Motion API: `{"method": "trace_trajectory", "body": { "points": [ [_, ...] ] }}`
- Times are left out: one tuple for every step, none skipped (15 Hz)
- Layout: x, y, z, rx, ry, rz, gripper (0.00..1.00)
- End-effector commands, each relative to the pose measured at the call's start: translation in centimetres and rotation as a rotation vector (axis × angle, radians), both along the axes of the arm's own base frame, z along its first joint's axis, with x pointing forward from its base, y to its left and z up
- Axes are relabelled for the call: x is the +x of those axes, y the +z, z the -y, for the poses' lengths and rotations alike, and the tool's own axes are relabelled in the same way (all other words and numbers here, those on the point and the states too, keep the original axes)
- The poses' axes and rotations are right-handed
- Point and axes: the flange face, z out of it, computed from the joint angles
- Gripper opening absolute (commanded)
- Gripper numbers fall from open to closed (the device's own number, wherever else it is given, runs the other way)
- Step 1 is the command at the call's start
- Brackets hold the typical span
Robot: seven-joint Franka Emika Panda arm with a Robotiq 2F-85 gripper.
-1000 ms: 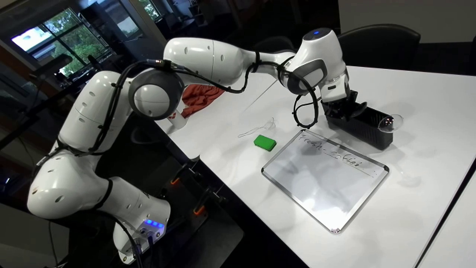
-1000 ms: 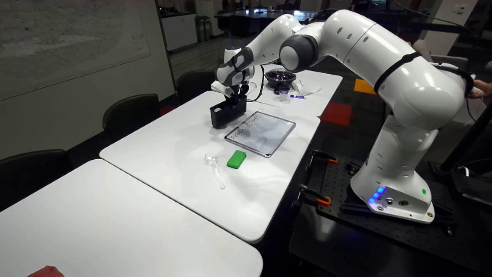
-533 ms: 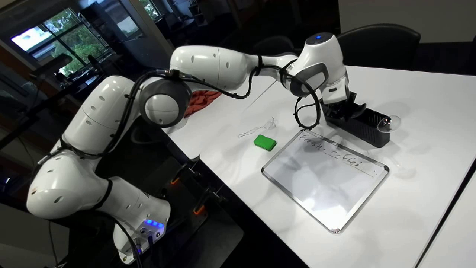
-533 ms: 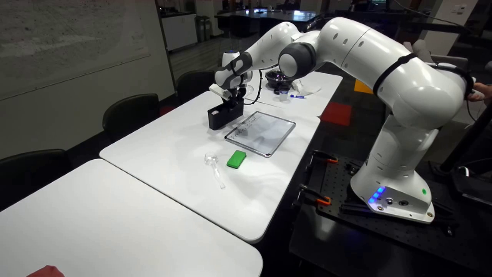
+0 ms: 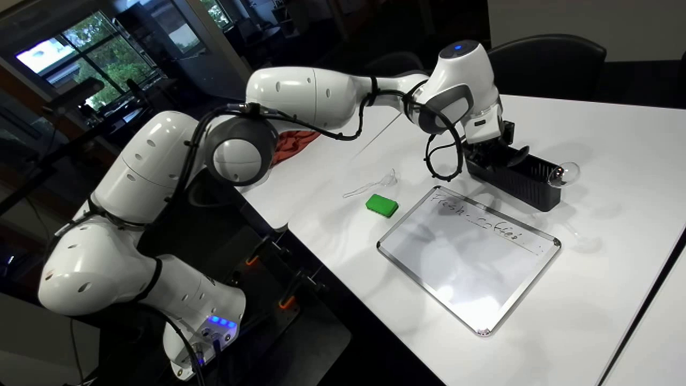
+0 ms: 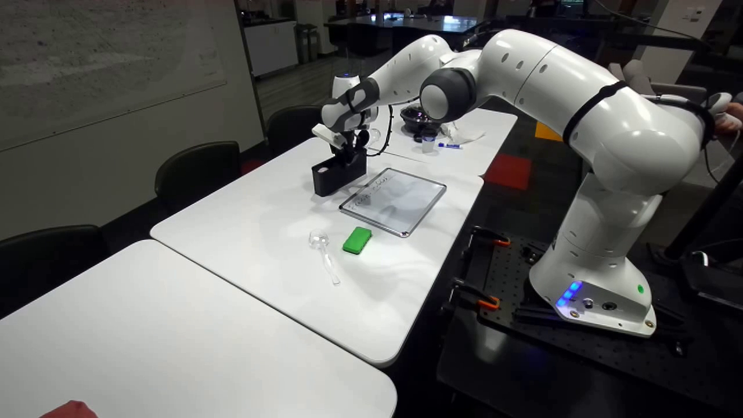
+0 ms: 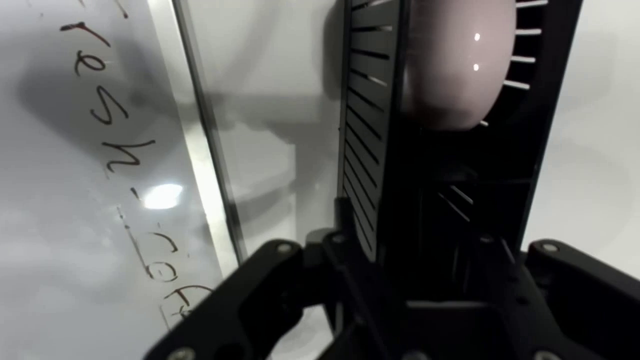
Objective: Move the cutlery holder to the right
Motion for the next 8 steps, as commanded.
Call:
{"method": "trace_trajectory", "body": {
  "points": [
    [0.6,2.6,-0.2,0.009,0.011,0.019,0.75],
    [0.6,3.5,-0.1,-0.018,-0.003,0.018,0.83],
    [0.7,4.4,0.0,-0.016,0.002,0.031,0.90],
    [0.7,5.4,0.0,-0.026,0.002,0.041,0.96],
    [0.7,6.7,0.1,-0.036,0.001,0.051,1.00],
    [0.6,8.0,0.0,-0.042,0.014,0.060,1.00],
    [0.5,9.2,-0.2,-0.046,0.032,0.061,1.00],
    [0.3,10.5,-0.6,-0.044,0.068,0.062,1.00]
  ]
}}
